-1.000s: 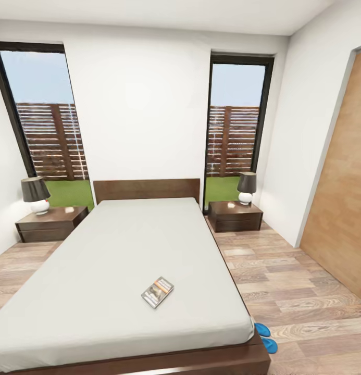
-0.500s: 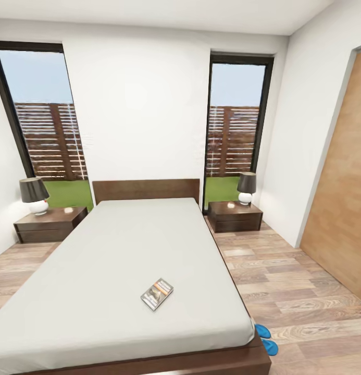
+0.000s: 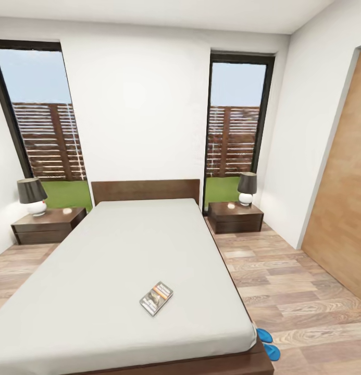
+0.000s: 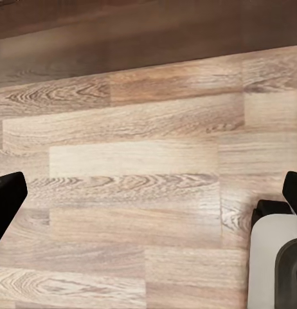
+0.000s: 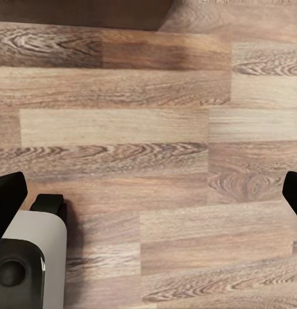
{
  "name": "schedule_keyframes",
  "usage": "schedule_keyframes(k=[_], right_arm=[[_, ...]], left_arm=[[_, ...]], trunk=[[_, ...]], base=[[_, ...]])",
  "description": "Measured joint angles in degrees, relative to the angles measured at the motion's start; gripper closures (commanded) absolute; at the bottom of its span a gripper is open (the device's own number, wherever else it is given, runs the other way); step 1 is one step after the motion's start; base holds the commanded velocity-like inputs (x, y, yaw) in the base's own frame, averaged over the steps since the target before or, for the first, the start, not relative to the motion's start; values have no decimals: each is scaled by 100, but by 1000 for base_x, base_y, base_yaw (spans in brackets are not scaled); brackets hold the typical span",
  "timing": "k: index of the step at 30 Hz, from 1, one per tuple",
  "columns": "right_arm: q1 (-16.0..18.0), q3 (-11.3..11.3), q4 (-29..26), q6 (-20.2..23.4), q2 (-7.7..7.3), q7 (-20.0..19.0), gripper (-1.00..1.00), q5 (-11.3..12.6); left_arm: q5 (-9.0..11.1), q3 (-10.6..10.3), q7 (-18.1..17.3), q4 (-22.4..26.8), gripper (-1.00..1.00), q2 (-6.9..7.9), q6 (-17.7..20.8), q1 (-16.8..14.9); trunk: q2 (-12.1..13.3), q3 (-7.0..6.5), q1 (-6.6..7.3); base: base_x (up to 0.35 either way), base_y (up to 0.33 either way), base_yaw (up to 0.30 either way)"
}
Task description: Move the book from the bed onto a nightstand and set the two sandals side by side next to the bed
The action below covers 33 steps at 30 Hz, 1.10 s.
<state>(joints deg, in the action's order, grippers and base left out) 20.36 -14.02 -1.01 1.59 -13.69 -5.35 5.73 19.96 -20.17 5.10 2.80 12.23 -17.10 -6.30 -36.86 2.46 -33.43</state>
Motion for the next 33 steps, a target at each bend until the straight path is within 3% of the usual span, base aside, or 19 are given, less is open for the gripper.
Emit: schedule_keyframes(k=[13, 33], right_arm=[[0, 0, 0, 0, 1, 0, -100, 0], [0, -8, -13, 0, -4, 0, -100, 0]], left_arm=[[-11, -2, 2, 0, -100, -2, 12, -2], [-13, -12, 2, 0, -100, -10, 9, 0]], trunk=[[0, 0, 0], [0, 0, -1]], base=[[197, 0, 0], [28, 0, 0]])
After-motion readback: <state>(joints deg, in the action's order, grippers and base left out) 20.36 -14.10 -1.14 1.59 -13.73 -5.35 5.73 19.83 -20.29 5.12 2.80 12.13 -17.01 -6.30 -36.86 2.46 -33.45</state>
